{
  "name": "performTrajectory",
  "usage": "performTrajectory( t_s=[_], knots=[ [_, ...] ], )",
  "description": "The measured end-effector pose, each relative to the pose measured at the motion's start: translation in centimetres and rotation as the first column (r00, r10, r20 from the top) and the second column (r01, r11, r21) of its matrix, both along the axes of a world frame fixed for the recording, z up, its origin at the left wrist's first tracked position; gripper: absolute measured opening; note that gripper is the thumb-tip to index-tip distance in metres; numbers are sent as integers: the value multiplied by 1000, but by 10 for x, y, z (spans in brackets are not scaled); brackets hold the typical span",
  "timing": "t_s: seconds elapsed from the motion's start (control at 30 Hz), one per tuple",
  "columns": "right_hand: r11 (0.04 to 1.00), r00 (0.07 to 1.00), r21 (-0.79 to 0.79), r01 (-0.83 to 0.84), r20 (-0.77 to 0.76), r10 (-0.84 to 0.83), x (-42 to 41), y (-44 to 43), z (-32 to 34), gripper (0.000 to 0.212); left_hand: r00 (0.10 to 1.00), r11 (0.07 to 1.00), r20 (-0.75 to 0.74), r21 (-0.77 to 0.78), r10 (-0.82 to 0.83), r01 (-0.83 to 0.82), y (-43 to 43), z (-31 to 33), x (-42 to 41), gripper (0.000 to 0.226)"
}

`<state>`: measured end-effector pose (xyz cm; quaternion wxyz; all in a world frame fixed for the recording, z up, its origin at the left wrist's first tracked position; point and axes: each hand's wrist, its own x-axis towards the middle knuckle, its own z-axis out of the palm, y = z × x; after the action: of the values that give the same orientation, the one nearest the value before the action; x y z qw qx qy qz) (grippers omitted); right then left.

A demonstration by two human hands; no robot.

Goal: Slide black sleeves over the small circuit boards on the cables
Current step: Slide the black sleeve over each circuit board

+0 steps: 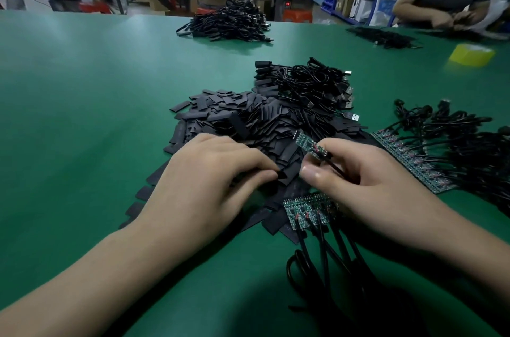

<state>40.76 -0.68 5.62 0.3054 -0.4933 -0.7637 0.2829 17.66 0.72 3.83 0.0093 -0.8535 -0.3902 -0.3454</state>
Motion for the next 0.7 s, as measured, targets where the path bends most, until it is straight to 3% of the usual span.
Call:
performTrajectory(
  t_s=[0.13,0.2,0.27,0.4,0.5,0.6,0.7],
  knots=[
    [1000,999,22,-20,-27,21,-6,-5,1,16,940,948,337,-281,-45,146,-7,-3,6,8],
    [999,999,28,-26,-40,27,-7,-5,0,14,895,913,444,-349,-38,212,-9,-5,8,9],
    [999,997,23,-27,-72,29,-7,-4,-1,14,897,927,439,-313,-50,205,-10,-4,8,10],
    [999,992,-9,-39,-118,38,-5,-3,-4,16,970,988,232,-116,-76,105,-14,1,8,30],
    [998,991,-16,-67,-121,64,-4,-2,-5,21,980,996,194,-64,-52,66,-13,1,9,30],
    [997,989,0,-79,-124,79,-1,-1,-3,42,936,972,352,-221,1,82,-11,0,8,27],
    [997,987,-48,-60,-149,52,6,2,0,47,870,923,488,-364,74,125,-9,-1,5,27]
  ],
)
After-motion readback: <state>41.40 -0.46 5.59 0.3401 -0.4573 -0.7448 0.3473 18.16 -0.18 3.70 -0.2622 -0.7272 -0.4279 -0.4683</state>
